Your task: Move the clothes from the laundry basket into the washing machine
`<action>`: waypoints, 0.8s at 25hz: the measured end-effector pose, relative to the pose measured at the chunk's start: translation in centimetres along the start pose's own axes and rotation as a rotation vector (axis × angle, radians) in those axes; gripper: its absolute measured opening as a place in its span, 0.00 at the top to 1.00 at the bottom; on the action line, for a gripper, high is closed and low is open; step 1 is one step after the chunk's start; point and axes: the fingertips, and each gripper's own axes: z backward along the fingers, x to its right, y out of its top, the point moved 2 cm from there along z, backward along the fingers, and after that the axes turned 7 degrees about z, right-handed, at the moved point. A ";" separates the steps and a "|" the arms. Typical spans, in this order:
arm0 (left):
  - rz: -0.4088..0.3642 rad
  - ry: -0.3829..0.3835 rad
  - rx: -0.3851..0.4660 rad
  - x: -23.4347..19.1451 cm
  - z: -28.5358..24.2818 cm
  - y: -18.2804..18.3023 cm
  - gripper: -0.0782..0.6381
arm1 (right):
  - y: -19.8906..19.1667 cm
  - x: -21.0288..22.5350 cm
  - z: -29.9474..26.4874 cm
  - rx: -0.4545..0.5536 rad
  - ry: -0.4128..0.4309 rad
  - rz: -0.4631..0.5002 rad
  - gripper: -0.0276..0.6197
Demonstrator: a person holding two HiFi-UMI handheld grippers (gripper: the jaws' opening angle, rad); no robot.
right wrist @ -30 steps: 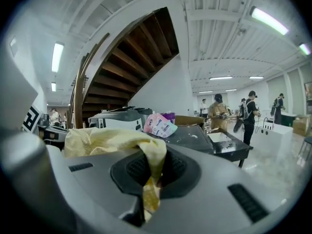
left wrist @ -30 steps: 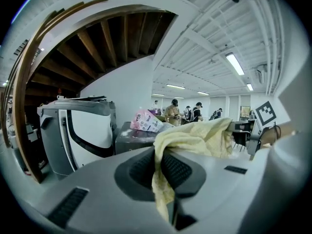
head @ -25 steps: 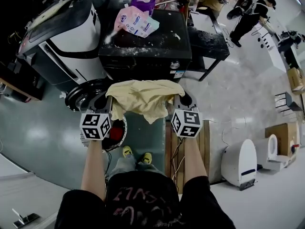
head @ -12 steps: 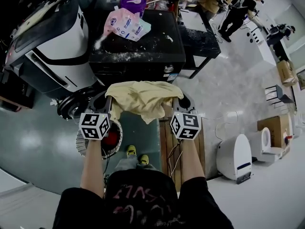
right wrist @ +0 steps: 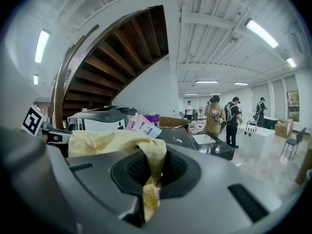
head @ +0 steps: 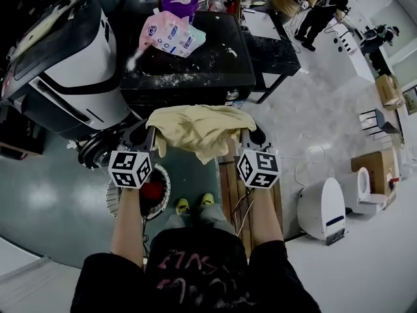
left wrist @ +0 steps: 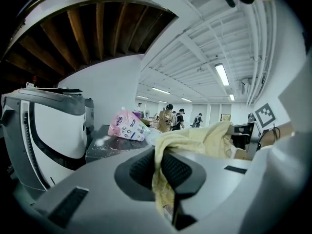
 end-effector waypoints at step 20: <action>0.051 0.124 -0.014 -1.4 -5.5 -1.3 0.85 | -3.2 2.4 -8.8 -0.050 0.179 -0.051 0.94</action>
